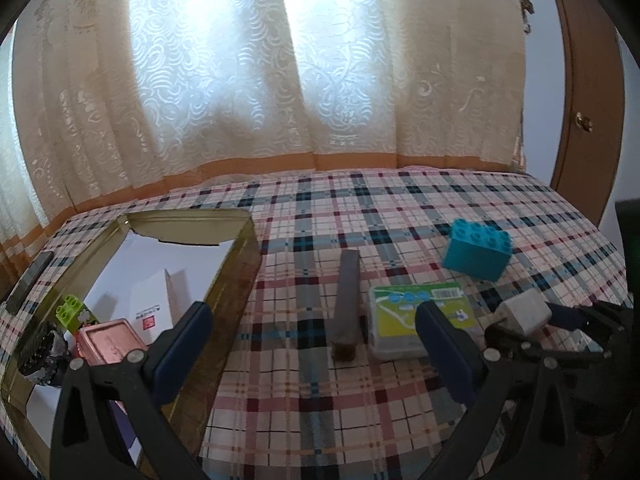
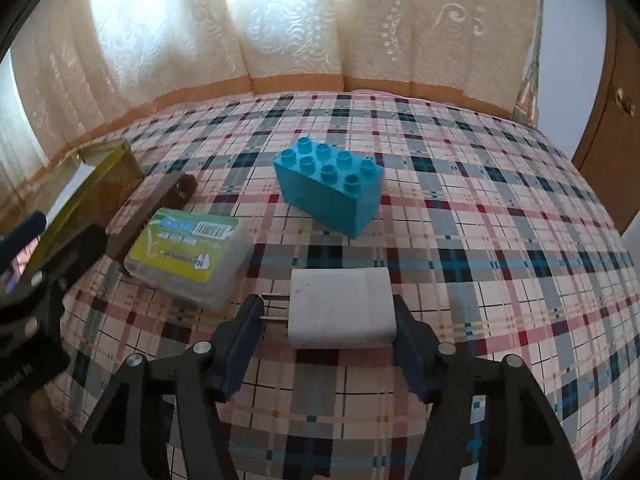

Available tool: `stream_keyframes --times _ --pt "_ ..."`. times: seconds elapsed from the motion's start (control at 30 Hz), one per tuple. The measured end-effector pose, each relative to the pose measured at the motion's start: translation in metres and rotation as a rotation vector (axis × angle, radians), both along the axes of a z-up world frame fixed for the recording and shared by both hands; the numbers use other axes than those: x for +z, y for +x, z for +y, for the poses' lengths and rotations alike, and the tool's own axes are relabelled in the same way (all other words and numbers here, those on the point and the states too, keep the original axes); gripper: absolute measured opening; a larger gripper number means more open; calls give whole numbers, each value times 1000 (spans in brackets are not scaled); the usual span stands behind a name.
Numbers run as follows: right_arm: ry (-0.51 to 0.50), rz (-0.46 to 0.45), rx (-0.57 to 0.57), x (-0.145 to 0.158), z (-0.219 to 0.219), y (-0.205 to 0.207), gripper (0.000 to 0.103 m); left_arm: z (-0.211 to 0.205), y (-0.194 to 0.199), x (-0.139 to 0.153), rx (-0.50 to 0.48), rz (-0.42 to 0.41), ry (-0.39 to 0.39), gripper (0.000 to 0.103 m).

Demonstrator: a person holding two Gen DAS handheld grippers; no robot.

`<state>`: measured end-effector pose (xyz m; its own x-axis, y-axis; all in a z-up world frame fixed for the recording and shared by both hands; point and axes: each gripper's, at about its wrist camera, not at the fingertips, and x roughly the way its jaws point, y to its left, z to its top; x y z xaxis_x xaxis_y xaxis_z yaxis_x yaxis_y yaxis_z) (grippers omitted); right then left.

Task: Organize rigid objects
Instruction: 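Lift the white charger block off the clear container with the right gripper, then grasp the clear labeled container with the left gripper while the right gripper holds the charger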

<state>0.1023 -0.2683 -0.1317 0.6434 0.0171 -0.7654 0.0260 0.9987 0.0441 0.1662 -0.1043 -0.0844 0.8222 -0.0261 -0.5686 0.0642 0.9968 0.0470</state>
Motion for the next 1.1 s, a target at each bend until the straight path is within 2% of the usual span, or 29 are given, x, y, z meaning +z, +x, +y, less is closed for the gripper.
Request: stream_keyframes --times 0.23,0.4,0.57,0.7,1.03,1.07,1.1 --pt "18 -20 -85 1 -28 -4 64 -21 -9 -1 -84 10 18 103" --pt "36 -25 -132 0 -46 -6 64 -37 -8 -6 -169 62 -26 102" --pt "22 -36 -135 2 -46 -7 65 -46 2 -13 -186 122 -41 102" --pt "24 -43 -137 3 -46 -8 65 -55 16 -23 -204 203 -33 102" --pt "34 -42 -164 4 -51 -9 65 -63 35 -26 -190 212 5 102" --pt "36 -43 -165 4 -52 -10 65 -64 33 -25 -196 208 11 99" --pt "37 -45 -166 4 -52 -10 65 -67 32 -25 -208 203 27 91"
